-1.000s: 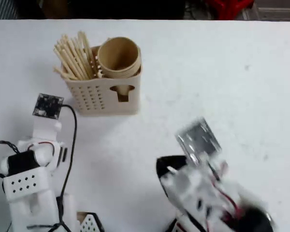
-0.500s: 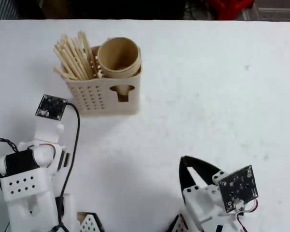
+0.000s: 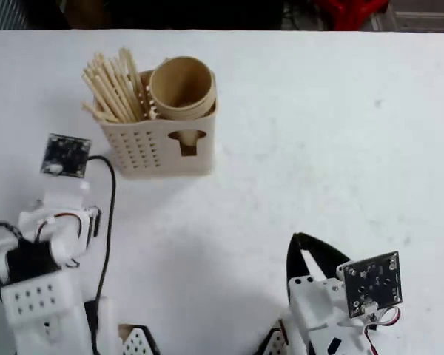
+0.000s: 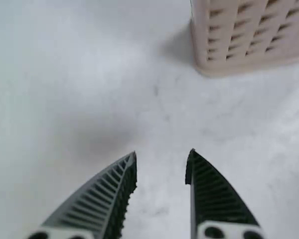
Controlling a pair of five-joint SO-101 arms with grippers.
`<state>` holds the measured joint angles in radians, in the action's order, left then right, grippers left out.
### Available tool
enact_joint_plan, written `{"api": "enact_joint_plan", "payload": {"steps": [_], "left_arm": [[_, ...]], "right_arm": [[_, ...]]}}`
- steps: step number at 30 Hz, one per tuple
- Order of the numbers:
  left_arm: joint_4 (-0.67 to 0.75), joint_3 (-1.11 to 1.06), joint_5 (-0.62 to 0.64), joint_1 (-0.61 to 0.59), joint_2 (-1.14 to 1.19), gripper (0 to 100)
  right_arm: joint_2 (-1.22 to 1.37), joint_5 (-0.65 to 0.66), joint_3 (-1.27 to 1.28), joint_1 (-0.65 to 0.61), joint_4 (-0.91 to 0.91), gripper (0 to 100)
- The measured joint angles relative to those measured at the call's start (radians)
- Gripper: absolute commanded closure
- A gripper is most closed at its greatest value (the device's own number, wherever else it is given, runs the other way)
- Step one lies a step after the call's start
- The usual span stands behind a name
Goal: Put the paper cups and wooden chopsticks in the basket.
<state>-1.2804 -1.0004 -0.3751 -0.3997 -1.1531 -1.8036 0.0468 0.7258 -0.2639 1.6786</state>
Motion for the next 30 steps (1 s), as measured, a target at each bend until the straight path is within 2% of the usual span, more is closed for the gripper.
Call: {"api": "enact_joint_plan", "payload": {"steps": [4,10,15,20,24,27,30], "left_arm": [[0.0,-0.018,0.075,0.006,-0.233,82],[0.029,-0.229,0.084,0.006,-0.641,82],[0.107,-0.384,0.084,0.006,-0.632,82],[0.258,-0.572,0.084,0.006,-0.628,83],[0.397,-0.69,0.084,0.009,-0.615,83],[0.414,-0.697,0.084,0.008,-0.601,83],[0.407,-0.697,0.084,0.008,-0.603,82]], "right_arm": [[-0.002,0.0,0.051,0.044,-0.026,97.8],[0.0,0.0,0.249,0.114,-0.135,98.1],[0.0,0.0,0.273,0.17,-0.175,98.1],[0.0,0.02,0.358,0.247,-0.229,98.1],[0.0,0.17,0.577,0.293,-0.419,98.1],[0.005,0.298,0.784,0.324,-0.588,98.1],[0.009,0.359,0.934,0.354,-0.674,98.1]]}}
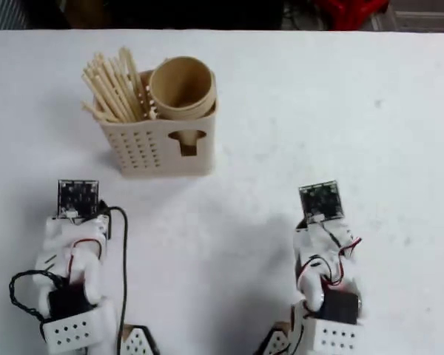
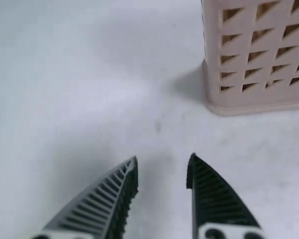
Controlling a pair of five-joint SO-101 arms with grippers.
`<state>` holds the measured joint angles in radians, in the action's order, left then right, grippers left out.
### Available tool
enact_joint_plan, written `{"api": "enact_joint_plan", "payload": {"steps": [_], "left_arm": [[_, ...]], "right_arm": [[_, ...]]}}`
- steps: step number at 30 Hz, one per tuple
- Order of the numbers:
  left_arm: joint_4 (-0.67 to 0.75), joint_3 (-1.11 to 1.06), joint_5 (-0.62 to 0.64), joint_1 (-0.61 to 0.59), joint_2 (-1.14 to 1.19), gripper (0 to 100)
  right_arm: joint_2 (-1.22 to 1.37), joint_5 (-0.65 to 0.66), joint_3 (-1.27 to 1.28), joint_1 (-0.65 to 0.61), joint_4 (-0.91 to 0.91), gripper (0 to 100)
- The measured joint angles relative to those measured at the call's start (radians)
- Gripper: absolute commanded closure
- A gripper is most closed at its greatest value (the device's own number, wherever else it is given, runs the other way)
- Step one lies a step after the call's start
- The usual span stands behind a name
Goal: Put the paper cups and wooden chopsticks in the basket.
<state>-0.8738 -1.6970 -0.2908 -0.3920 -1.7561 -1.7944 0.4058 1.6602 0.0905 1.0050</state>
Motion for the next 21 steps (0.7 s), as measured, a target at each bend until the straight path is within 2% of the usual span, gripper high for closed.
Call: {"api": "enact_joint_plan", "payload": {"steps": [4,11,21], "left_arm": [[-0.11,0.0,0.0,0.0,0.0,83],[-0.304,0.0,0.0,0.0,0.0,83],[-0.325,0.0,0.0,0.0,0.0,83]], "right_arm": [[0.003,0.015,0.02,0.015,0.041,98.1],[0.002,0.021,0.021,0.014,0.244,98.1],[0.002,0.021,0.021,0.014,0.262,98.1]]}}
